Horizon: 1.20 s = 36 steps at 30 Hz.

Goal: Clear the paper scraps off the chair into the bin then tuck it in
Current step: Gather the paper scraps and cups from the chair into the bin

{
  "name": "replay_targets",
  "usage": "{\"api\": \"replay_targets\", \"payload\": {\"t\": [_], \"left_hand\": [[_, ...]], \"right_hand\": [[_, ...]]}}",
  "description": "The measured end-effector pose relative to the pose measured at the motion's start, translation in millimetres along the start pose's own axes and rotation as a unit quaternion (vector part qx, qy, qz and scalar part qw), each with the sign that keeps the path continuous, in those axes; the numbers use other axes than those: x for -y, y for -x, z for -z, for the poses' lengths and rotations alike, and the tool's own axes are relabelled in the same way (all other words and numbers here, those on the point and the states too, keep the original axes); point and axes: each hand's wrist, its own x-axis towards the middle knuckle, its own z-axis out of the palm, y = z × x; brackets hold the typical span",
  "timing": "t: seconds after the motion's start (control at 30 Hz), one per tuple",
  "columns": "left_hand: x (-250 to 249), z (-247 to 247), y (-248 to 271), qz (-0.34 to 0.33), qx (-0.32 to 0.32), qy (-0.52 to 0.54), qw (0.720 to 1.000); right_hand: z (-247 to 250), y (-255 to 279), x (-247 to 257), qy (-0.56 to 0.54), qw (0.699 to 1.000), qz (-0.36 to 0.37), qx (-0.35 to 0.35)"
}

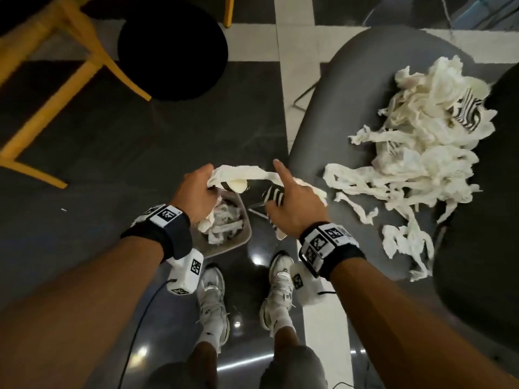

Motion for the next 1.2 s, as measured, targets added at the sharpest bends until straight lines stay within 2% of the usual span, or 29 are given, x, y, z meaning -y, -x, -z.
{"api": "replay_targets", "payload": {"t": [0.1,0.17,0.23,0.3,0.43,0.5,0.57,0.63,0.7,0.77,0.93,1.03,1.1,1.2], "left_hand": [[47,7,11,0.027,-0.006,0.019,0.999],[75,6,17,0.037,-0.011,0.029,0.999],[101,-1,18,0.066,-0.013,0.059,0.996],[124,-14,15,0.105,-0.026,0.102,0.989],[155,-59,-1,0.187,-0.034,0.165,0.968],[161,-85,-11,0.206,-0.03,0.215,0.954],[161,-105,-17,0.232,0.006,0.242,0.942],[160,-117,-18,0.256,0.059,0.23,0.937],[159,-124,-20,0.272,0.079,0.226,0.932],[154,-119,-22,0.273,0.072,0.216,0.935],[102,-75,-29,0.236,0.045,0.187,0.953],[53,-55,-41,0.2,0.029,0.142,0.969],[11,-50,-51,0.165,0.029,0.108,0.98],[-61,-61,-67,0.097,0.029,0.094,0.99]], "right_hand": [[-56,-40,17,-0.035,0.987,-0.036,0.152],[-100,-64,26,0.016,0.977,-0.032,0.212],[-139,-78,37,0.036,0.974,-0.016,0.224],[-171,-85,44,-0.025,0.973,-0.001,0.229],[-226,-102,31,-0.115,0.97,-0.06,0.205],[-250,-112,14,-0.142,0.964,-0.096,0.205],[-266,-122,-4,-0.183,0.954,-0.124,0.205],[-268,-125,-18,-0.177,0.952,-0.118,0.218],[-255,-121,-24,-0.143,0.955,-0.119,0.232],[-237,-117,-26,-0.142,0.952,-0.122,0.242],[-162,-94,-22,-0.279,0.921,-0.141,0.231],[-95,-74,-18,-0.371,0.89,-0.17,0.205],[-52,-57,-23,-0.414,0.868,-0.17,0.214],[7,-33,-46,-0.457,0.853,-0.16,0.196]]}}
